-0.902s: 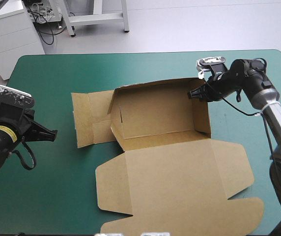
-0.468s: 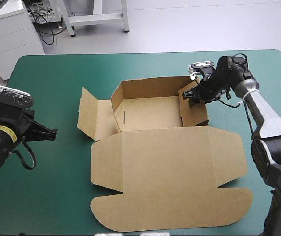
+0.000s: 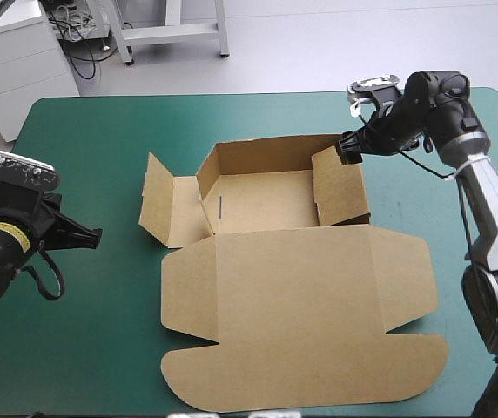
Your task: Fold the box
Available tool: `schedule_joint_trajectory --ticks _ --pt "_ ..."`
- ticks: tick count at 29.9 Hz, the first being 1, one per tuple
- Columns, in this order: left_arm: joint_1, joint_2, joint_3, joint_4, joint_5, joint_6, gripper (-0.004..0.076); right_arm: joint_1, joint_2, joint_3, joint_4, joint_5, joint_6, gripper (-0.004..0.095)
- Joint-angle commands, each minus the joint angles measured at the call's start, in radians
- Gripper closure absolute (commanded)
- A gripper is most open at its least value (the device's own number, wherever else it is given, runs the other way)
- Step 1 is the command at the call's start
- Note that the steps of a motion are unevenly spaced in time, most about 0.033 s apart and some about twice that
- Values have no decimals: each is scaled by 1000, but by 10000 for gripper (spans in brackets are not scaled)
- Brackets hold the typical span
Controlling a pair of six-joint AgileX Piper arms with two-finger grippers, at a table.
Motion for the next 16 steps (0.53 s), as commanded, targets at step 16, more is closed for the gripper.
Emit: schedule_joint_trajectory --ticks 16 --pt "-2 -10 -26 19 -54 -14 756 1 -202 43 -5 8 18 120"
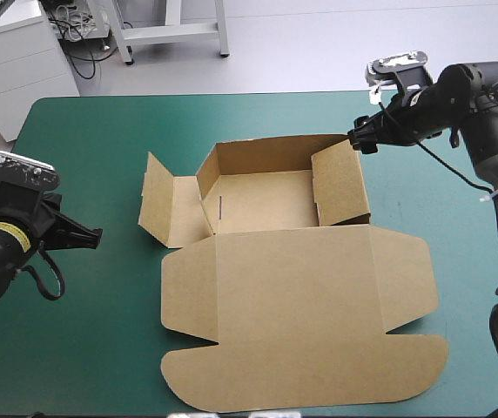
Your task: Fold the box
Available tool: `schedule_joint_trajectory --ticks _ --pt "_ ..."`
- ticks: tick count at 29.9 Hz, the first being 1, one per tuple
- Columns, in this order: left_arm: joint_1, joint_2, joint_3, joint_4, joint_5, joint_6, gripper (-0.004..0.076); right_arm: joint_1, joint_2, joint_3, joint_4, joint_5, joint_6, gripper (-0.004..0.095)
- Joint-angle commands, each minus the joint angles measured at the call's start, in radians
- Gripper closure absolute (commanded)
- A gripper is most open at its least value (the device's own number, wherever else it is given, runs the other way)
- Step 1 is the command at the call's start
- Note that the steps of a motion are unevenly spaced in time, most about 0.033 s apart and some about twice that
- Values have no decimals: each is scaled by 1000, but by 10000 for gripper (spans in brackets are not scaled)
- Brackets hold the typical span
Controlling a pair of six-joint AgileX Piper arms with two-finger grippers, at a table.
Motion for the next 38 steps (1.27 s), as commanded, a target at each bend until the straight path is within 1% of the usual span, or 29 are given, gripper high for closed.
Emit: schedule_joint_trajectory --ticks 1,12,17,21,24,27,30,32,36,37,38 --pt "-2 -10 -26 19 -56 -14 757 1 -12 38 2 2 -2 120" --pt "-2 -10 -26 19 -59 -14 756 1 204 64 5 -9 -2 127" --pt "-2 -10 -26 19 -59 -14 756 1 255 64 56 -51 -6 180" --pt "-2 -10 -26 19 -59 -14 756 1 270 46 56 -69 -6 240" --pt "-2 -10 -26 19 -59 -14 757 1 272 44 54 -67 -6 331" --pt "-2 -10 -26 19 -59 -14 757 1 274 44 54 -56 -6 479" --pt "-2 -10 -26 19 -59 -14 757 1 288 44 54 -40 -9 658" --pt "-2 -10 -26 19 -59 -14 756 1 297 44 54 -36 -9 755" --pt "-2 -10 -26 19 -57 -14 756 1 302 44 54 -36 -9 887" --pt "-2 -10 -26 19 -57 -14 756 1 302 44 54 -37 -9 934" --pt "-2 -10 -26 19 -57 -14 757 1 302 39 54 -35 -9 929"
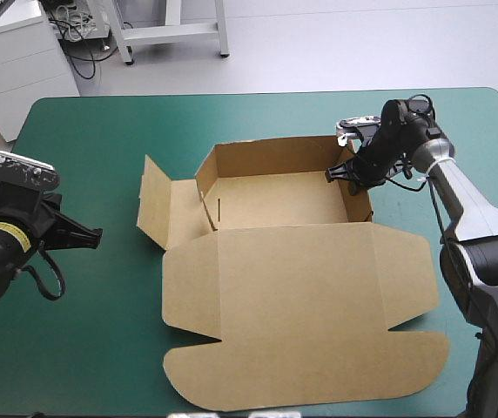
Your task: Fold the box
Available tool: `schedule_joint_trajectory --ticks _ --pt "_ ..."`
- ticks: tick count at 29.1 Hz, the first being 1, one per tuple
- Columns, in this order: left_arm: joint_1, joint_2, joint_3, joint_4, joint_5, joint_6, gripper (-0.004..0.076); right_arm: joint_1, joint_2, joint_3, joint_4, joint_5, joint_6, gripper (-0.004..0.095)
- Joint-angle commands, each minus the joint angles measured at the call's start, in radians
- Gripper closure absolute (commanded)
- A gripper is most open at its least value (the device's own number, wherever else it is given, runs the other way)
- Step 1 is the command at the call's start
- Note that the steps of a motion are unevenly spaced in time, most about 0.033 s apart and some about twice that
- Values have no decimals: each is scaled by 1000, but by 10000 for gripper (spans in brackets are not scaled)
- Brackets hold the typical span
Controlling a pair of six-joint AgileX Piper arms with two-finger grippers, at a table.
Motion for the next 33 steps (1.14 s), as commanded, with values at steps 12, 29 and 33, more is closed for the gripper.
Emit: schedule_joint_trajectory --ticks 12,29,33 --pt "-2 -10 -26 19 -11 -13 756 -16 -172 -88 18 36 -69 931" --pt "-2 -10 -26 21 12 -70 756 -255 -550 0 262 36 -230 931" --pt "-2 -10 -25 19 2 -86 756 -306 -606 54 339 36 -267 931"
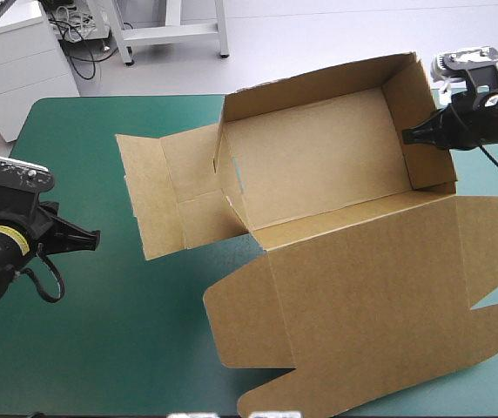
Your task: Fold the box
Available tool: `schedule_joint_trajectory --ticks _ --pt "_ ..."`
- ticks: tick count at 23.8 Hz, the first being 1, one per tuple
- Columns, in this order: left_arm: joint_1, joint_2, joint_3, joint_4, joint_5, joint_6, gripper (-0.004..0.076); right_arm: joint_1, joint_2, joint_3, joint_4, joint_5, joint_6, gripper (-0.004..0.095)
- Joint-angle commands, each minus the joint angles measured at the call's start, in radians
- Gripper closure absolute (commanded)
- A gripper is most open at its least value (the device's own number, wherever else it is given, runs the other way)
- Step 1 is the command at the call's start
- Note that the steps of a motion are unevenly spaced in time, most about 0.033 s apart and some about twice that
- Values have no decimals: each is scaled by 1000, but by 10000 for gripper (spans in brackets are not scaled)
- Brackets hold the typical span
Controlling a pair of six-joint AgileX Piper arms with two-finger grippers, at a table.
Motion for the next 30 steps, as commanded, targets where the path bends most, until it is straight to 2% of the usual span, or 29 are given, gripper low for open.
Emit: schedule_joint_trajectory --ticks 1,9,14,17,19,21,22,26,30 --pt "-2 -10 -25 22 -54 -21 745 -38 -97 26 114 1 -36 931" --pt "-2 -10 -10 -135 -164 16 729 -38 -143 37 151 1 -47 931" --pt "0 -5 47 -134 -175 27 729 -38 -148 37 153 1 -47 931" --pt "34 15 59 -193 -179 83 728 -38 -148 37 154 1 -47 931" --pt "94 37 59 -328 -205 183 728 -38 -148 37 161 1 -50 931" --pt "194 76 57 -545 -203 370 728 -38 -148 37 178 -1 -61 931" --pt "262 105 57 -682 -189 467 728 -38 -148 37 178 -4 -61 931" --pt "427 148 57 -989 -124 704 728 -38 -148 37 179 -8 -61 931" --pt "595 153 57 -1196 -32 861 729 -38 -148 37 189 -17 -61 931"
